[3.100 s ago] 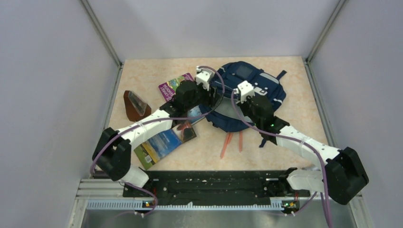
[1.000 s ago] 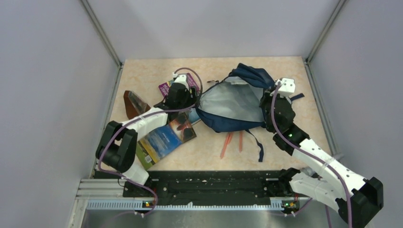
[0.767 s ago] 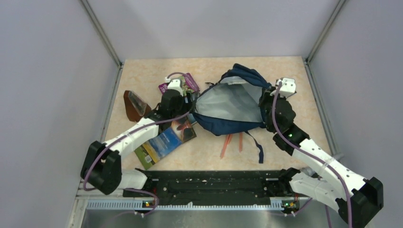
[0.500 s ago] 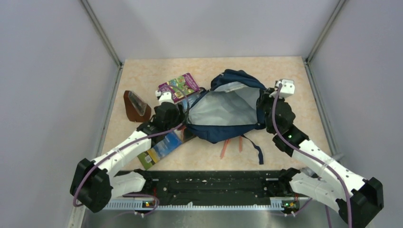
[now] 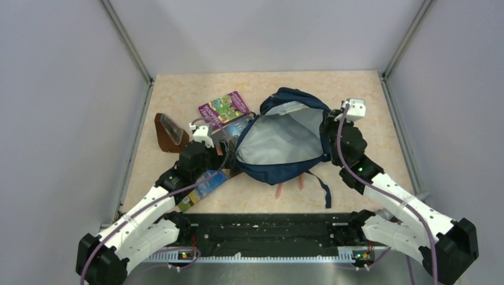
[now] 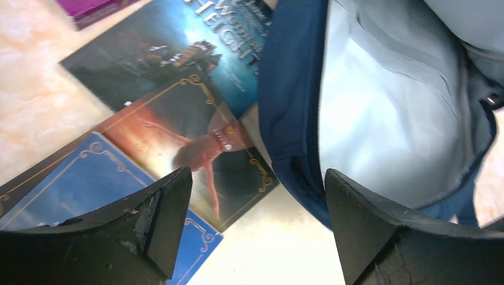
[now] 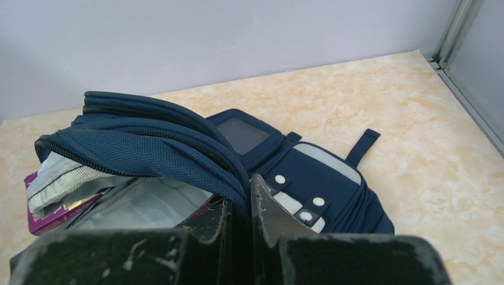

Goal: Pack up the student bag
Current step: Unzip the student bag at the center of the board.

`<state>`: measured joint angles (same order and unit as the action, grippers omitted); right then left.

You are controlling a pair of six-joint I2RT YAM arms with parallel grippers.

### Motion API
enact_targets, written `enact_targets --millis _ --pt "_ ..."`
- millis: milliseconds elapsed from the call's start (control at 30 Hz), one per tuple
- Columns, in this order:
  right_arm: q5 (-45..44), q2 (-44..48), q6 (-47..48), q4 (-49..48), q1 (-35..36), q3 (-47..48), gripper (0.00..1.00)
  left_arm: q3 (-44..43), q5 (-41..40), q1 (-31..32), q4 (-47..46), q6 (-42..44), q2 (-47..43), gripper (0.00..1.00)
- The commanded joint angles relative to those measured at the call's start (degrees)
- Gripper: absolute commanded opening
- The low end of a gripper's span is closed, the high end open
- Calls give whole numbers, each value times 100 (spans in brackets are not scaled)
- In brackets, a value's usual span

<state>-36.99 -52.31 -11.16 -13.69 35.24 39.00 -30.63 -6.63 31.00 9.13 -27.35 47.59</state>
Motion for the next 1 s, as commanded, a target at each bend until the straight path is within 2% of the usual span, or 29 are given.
enact_targets --millis 0,100,200,367,467,567,800,967 --pt "-520 -84 79 -335 -105 139 0 -293 1056 -42 -356 238 -126 87" --pt "-698 -139 122 -252 -105 196 0 -494 1265 -52 -350 192 -266 89" --pt "-1030 -225 230 -130 -113 289 0 -532 740 -51 -274 -21 -457 92" --pt "-1299 -395 316 97 -144 455 0 -486 89 -55 231 220 -564 93" --pt "-1269 -459 267 121 -158 485 0 -536 -843 -51 1130 -27 -335 91" --pt "-1220 -483 209 98 -159 461 0 -529 -1084 6 1763 -276 -94 87" --pt "-1089 -532 90 90 -167 455 0 83 -1423 1062 1260 -594 -82 86" --pt "-1055 -474 78 54 -175 403 0 328 -2597 1885 1073 -782 272 88"
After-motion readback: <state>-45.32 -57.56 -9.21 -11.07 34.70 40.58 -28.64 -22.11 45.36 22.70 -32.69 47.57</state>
